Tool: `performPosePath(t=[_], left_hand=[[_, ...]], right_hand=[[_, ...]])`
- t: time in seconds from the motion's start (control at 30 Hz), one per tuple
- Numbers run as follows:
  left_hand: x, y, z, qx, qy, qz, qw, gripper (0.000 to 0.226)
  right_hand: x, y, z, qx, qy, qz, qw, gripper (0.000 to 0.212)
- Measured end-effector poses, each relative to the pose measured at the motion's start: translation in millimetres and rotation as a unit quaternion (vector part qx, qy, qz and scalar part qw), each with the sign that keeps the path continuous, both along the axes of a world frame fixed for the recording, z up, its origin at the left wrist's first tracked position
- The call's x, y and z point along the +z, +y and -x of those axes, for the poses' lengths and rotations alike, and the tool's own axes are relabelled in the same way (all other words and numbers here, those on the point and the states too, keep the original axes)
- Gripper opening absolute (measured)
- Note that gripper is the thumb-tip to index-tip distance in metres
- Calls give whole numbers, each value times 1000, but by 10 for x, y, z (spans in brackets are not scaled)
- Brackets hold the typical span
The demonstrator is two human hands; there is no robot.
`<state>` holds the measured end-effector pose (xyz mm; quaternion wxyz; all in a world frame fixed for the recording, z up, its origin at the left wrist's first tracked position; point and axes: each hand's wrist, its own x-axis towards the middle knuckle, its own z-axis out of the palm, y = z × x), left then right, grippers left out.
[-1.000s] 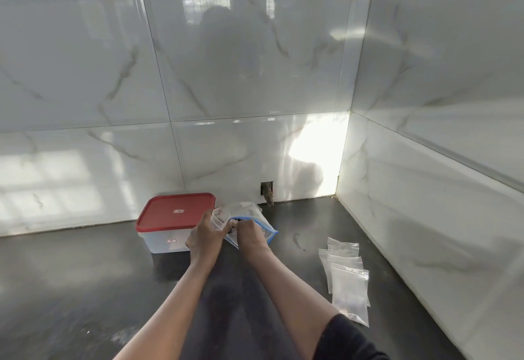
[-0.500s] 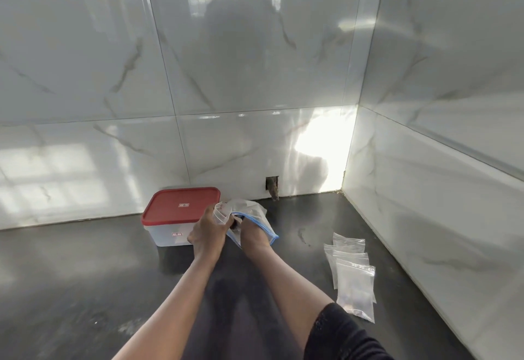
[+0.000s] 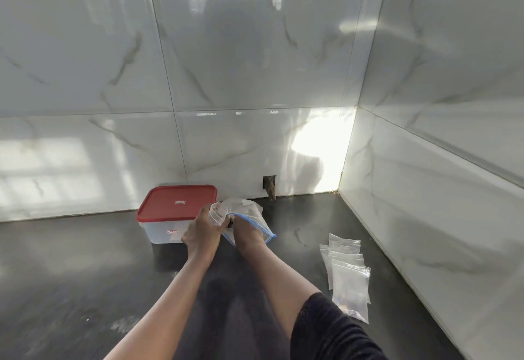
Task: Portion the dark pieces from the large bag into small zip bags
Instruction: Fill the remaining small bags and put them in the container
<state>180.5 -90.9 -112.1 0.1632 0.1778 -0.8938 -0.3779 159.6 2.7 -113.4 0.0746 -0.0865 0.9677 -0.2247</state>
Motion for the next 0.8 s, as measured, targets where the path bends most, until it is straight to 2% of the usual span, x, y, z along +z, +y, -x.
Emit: performPosePath(t=[0.1, 0.17, 0.43, 0.57, 0.7, 0.8], left_hand=[[-23, -3, -3, 2, -4, -10, 1000, 46], [-27, 7, -1, 4, -6, -15, 1000, 48], [-23, 46, 27, 4, 9, -43, 999, 46], [-5, 57, 6, 2, 3, -33, 999, 46], [5, 58, -14, -2, 2, -26, 1000, 44], [6, 47, -14, 1, -1, -24, 1000, 42]], right_hand=[[8, -8, -14, 12, -9, -4, 1000, 34], [26, 28, -45, 22, 20, -25, 999, 33], [63, 127, -122, -11, 61, -39, 997, 31], [35, 119, -129, -62, 38, 14, 997, 30], [29, 92, -123, -101, -22, 90, 991, 35], [37, 65, -107, -130, -73, 93, 984, 37]])
